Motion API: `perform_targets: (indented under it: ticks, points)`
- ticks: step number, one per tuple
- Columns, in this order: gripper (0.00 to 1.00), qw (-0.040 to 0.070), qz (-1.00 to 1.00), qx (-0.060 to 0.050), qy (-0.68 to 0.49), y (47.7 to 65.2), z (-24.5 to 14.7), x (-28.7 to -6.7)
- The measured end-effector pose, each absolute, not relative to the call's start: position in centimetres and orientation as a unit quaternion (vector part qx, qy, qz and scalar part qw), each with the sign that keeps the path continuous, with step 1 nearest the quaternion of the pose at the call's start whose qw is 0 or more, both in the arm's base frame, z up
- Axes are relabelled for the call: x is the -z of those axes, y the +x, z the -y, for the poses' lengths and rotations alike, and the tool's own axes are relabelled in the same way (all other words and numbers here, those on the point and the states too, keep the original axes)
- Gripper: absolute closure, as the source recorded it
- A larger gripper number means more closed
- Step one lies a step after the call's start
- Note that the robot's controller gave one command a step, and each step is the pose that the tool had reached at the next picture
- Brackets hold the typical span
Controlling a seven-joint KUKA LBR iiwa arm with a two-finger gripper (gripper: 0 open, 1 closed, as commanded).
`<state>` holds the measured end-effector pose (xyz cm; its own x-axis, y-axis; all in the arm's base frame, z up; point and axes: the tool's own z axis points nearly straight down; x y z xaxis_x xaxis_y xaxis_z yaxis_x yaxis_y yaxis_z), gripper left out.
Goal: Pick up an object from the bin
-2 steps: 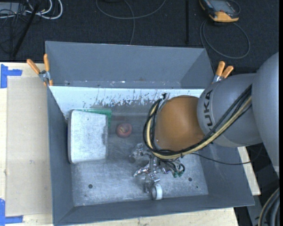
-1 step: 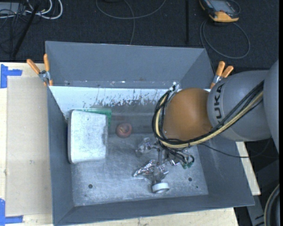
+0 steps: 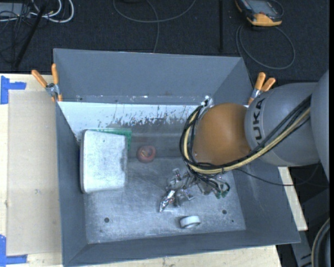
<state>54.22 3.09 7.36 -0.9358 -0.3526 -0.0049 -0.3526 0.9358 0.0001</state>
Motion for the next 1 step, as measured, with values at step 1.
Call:
perform_targets:
  ticks: [1]
  points:
    - [1.0, 0.004, -0.978, 0.001, -0.211, 53.82, -1.96, -22.47]
